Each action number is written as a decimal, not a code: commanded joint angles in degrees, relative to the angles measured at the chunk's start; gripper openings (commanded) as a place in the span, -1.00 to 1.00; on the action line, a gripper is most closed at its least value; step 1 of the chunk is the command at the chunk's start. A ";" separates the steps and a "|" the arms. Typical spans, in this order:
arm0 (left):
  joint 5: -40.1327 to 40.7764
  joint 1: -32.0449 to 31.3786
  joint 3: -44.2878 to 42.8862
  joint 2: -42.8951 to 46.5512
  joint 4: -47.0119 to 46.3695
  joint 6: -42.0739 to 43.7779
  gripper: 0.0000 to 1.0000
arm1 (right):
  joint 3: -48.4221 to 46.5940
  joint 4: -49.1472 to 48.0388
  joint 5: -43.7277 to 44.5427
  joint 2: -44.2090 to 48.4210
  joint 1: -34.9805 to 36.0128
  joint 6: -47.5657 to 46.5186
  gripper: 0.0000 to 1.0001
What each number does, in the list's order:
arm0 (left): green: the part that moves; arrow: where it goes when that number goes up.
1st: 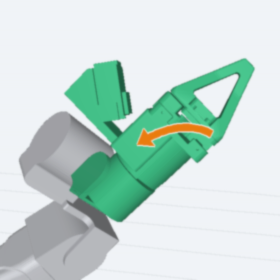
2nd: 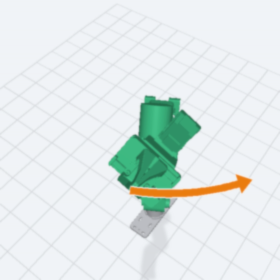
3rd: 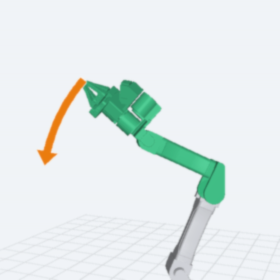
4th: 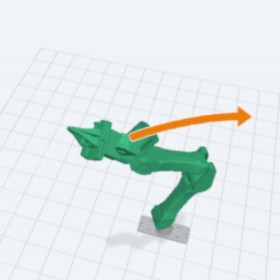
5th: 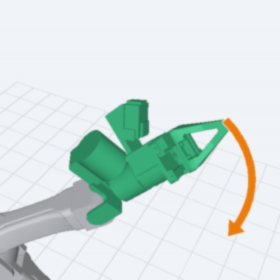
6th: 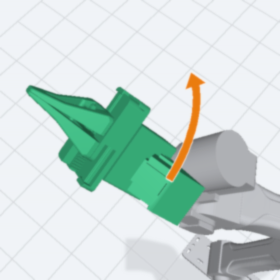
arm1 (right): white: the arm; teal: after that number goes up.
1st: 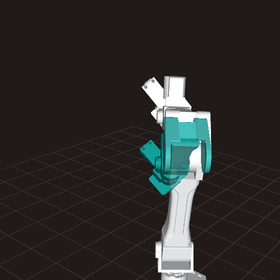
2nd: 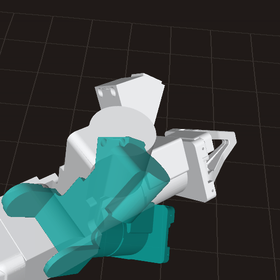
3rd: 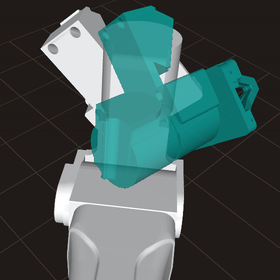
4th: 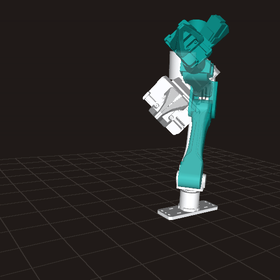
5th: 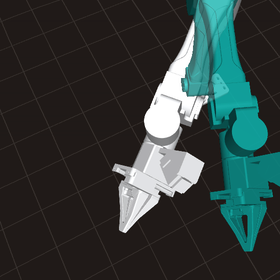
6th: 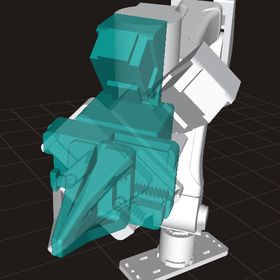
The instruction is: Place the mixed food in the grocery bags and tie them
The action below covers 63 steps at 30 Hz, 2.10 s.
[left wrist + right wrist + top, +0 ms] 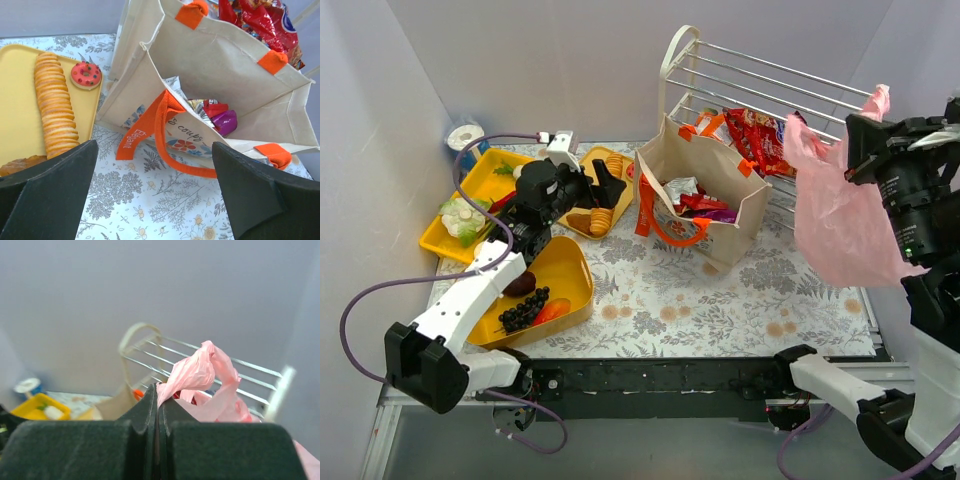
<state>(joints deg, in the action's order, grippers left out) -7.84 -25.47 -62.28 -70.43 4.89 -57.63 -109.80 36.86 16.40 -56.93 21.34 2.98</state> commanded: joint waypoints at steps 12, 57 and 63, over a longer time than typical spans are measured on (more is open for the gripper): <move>-1.83 0.16 -7.67 10.04 8.03 -12.23 0.96 | 1.86 -38.68 -50.68 -14.26 0.89 14.68 -0.97; 15.92 4.64 10.87 23.14 3.99 -17.97 -0.77 | 43.35 -62.96 -36.90 -11.98 32.08 19.08 -0.97; 17.68 4.73 12.36 28.93 4.34 -9.10 -0.82 | 45.02 -65.69 -30.31 -12.24 38.42 21.18 -0.97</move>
<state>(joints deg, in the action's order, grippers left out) 7.68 -21.10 -51.09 -46.04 9.85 -74.67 -65.69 -23.14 -20.08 -69.28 56.18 22.59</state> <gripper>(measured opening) 0.098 0.024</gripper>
